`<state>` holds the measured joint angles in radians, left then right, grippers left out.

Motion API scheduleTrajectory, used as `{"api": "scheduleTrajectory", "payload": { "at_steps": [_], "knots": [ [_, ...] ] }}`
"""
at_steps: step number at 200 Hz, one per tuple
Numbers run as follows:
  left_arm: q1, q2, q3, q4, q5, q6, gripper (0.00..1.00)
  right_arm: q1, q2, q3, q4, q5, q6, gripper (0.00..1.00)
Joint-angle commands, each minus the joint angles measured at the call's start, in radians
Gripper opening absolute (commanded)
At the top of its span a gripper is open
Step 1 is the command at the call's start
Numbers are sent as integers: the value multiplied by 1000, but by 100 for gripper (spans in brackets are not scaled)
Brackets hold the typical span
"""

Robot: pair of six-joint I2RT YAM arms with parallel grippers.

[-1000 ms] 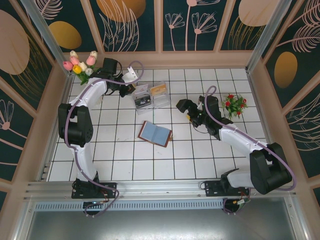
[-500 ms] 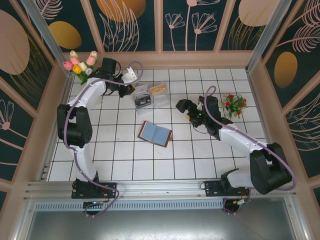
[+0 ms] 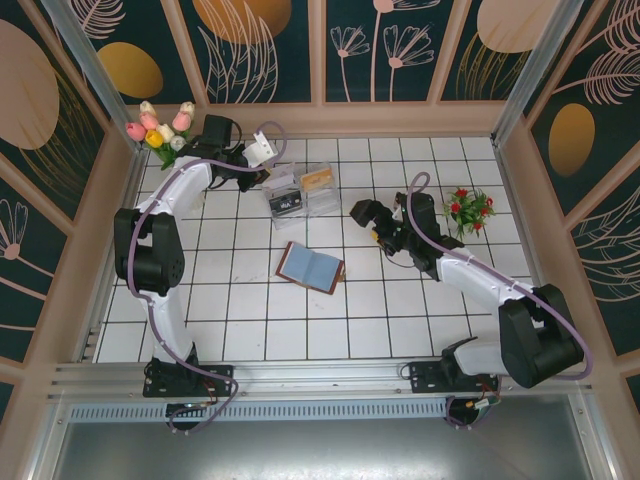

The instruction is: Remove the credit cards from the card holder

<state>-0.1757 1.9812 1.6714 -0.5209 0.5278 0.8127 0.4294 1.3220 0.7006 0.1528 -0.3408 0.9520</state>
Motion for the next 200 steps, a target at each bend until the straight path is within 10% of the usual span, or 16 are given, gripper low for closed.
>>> {"api": "scheduleTrajectory", "payload": {
  "at_steps": [1, 85, 200],
  "knots": [
    [7, 17, -7, -25, 28, 38, 0, 11, 2, 36, 13, -4, 15, 99],
    [8, 47, -20, 15, 23, 25, 0, 20, 2, 46, 2, -5, 15, 99],
    [9, -8, -22, 42, 1, -21, 24, 25, 6, 46, 7, -13, 26, 99]
  ]
}}
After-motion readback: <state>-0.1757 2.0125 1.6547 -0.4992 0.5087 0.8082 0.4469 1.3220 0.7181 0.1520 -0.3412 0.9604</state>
